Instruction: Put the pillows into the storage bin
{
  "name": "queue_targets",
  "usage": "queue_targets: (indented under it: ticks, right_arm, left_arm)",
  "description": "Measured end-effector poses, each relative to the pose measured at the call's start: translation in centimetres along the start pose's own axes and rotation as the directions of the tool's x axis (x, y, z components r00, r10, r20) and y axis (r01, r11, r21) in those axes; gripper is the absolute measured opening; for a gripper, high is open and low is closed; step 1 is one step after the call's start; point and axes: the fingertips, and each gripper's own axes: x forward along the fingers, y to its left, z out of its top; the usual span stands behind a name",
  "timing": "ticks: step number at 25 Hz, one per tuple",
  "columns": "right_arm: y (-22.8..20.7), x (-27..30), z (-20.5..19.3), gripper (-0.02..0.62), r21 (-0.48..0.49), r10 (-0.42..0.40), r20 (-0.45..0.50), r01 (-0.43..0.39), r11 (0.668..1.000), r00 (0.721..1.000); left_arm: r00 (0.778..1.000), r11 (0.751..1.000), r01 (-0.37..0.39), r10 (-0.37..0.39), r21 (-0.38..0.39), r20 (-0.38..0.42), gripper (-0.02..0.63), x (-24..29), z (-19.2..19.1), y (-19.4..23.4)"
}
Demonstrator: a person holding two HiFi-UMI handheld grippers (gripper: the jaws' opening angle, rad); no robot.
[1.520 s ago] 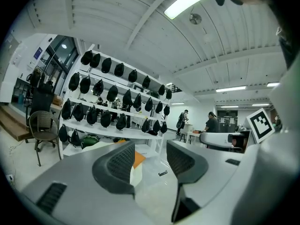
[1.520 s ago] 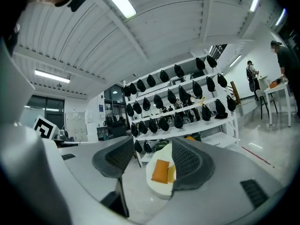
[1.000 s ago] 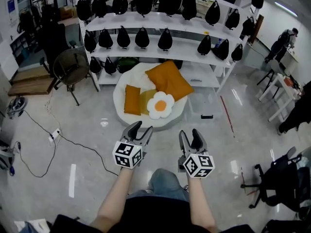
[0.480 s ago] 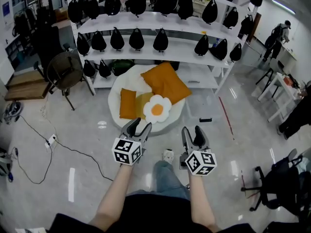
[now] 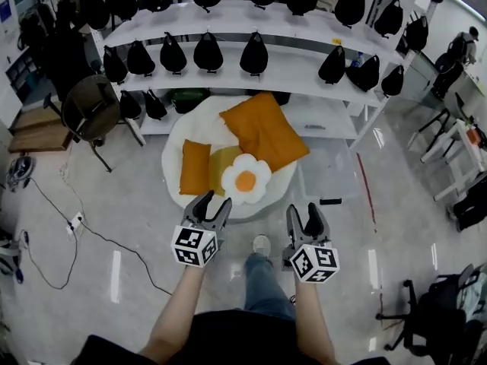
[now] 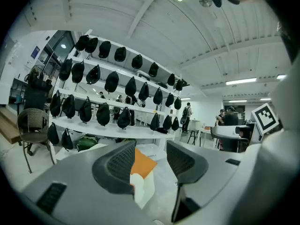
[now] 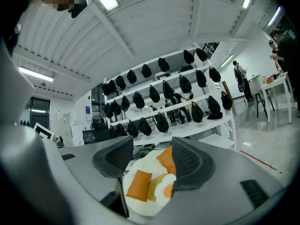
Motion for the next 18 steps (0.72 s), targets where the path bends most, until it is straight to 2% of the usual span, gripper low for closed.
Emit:
queue_targets:
  ticks: [5, 11, 14, 18]
  right_arm:
    - [-5.0, 11.3, 1.6, 0.238, 0.019, 0.028, -0.066, -0.027, 0.999, 0.997]
    - [-9.7, 23.5, 4.1, 0.238, 0.026, 0.077, -0.149, -0.074, 0.997, 0.986]
    - [-11.3, 27.9, 4.2, 0.238, 0.032, 0.101, -0.179, -0.097, 0.995, 0.979]
    - [-11.7, 31.6, 3.9, 0.238, 0.032, 0.129, -0.201, -0.126, 0.992, 0.971]
  left_arm:
    - [0.995, 0.997, -0.067, 0.065, -0.023, -0.079, 0.206, 10.0, 0.5, 4.0]
    - [0.985, 0.988, -0.152, 0.148, -0.038, -0.087, 0.206, 20.2, 3.9, 8.8]
    - [0.981, 0.983, -0.175, 0.169, -0.056, -0.099, 0.206, 23.6, 4.0, 10.5]
    - [0.972, 0.973, -0.219, 0.21, -0.077, -0.107, 0.206, 25.1, 3.7, 12.4]
